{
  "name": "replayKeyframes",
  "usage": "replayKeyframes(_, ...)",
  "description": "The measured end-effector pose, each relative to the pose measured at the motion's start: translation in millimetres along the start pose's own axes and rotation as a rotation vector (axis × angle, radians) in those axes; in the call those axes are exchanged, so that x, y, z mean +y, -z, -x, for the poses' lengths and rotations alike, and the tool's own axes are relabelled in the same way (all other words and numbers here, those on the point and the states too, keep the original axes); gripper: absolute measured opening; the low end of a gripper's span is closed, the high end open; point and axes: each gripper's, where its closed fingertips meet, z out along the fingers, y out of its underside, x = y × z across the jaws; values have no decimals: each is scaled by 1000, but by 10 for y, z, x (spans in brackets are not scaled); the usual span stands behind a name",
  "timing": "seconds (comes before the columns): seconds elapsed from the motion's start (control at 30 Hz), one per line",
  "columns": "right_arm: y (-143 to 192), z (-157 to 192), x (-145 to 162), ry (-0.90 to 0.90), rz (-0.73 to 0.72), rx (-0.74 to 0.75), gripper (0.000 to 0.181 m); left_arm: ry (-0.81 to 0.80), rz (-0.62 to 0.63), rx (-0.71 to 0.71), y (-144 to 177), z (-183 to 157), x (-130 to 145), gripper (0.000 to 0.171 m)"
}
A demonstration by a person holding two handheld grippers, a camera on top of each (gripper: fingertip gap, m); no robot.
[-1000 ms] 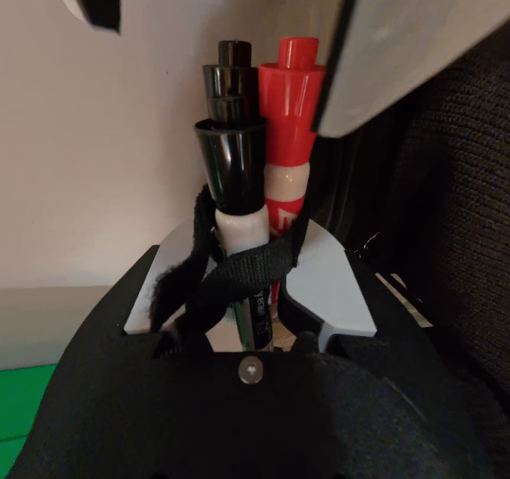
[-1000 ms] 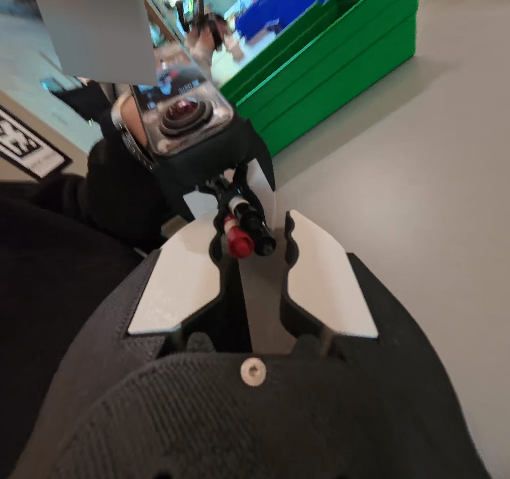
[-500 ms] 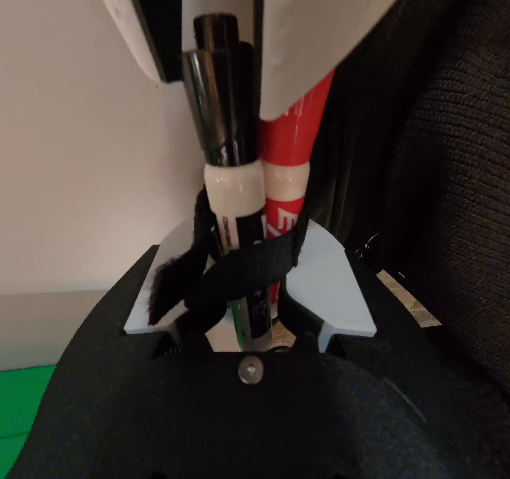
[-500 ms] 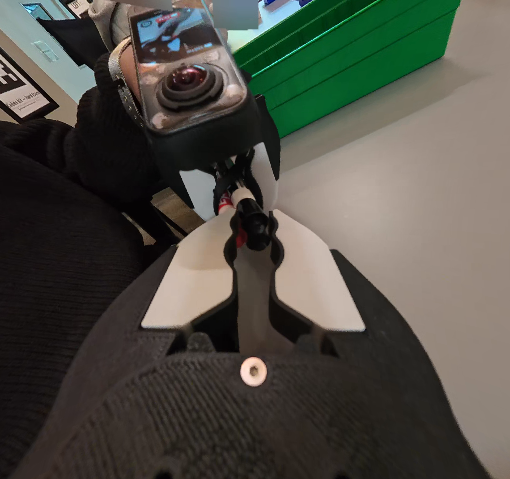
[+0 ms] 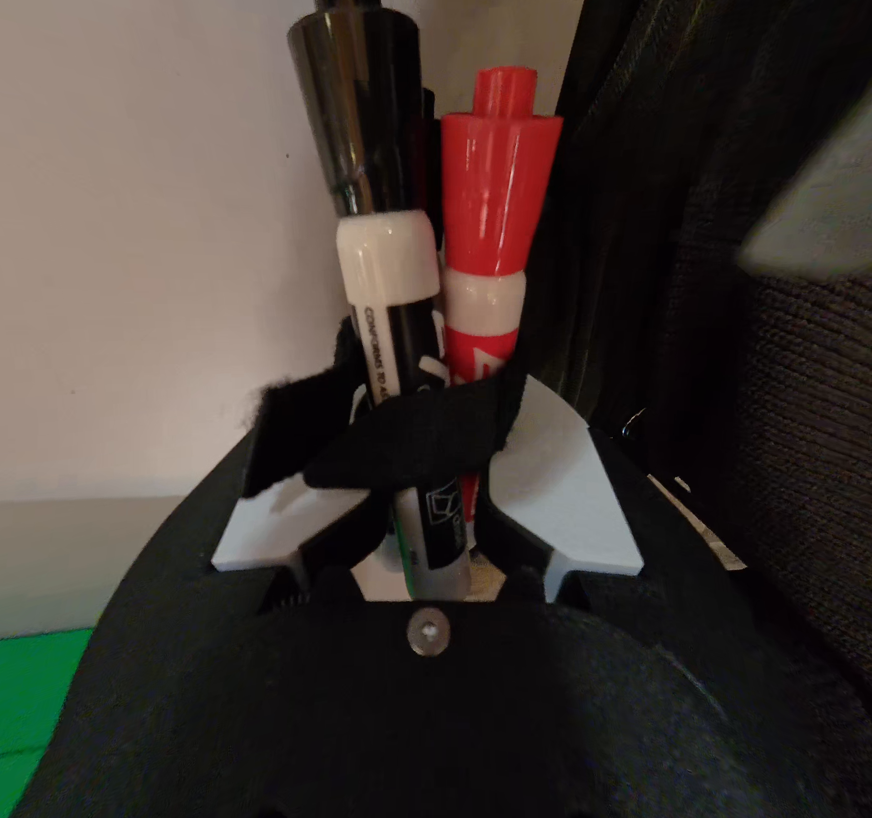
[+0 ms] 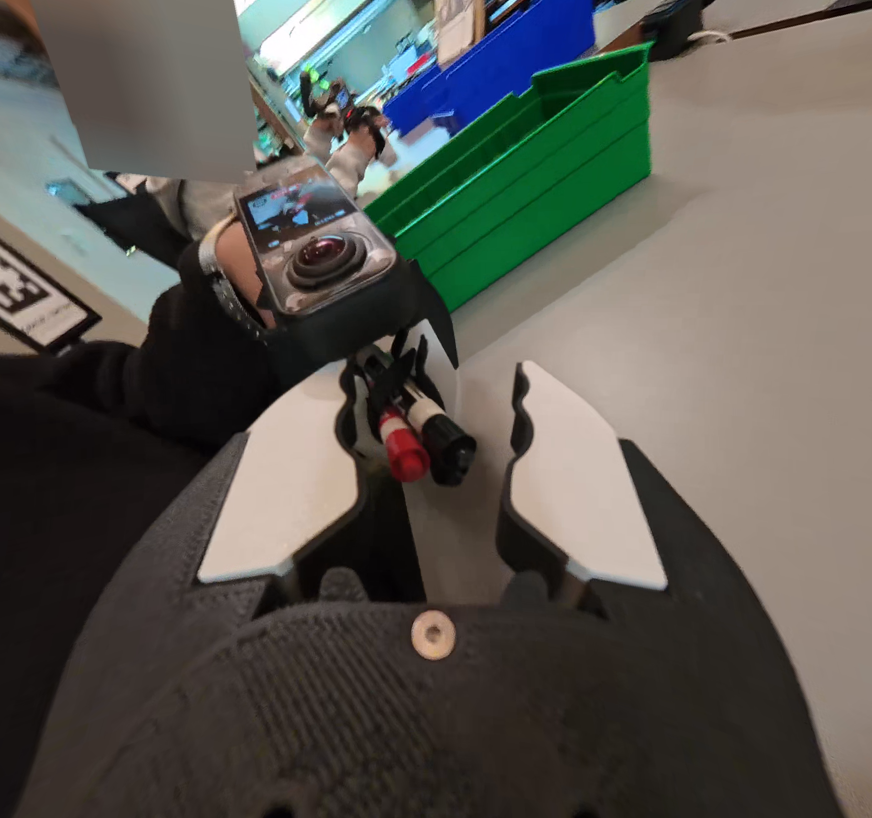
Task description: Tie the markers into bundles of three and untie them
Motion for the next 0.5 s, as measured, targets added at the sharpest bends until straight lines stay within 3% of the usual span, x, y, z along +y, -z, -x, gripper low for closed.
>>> replayKeyframes(0.1, -108, 20, 68, -91, 7, 48, 65, 1, -19, -6, 19, 13, -32, 41)
replayKeyframes(0.27, -227, 69, 273, 6, 134, 70, 67, -18, -42, -7, 39, -12, -80, 43)
replayKeyframes(0.5, -240, 128, 308, -17, 165, 41, 63, -43, -35, -5, 7, -87, -152, 42)
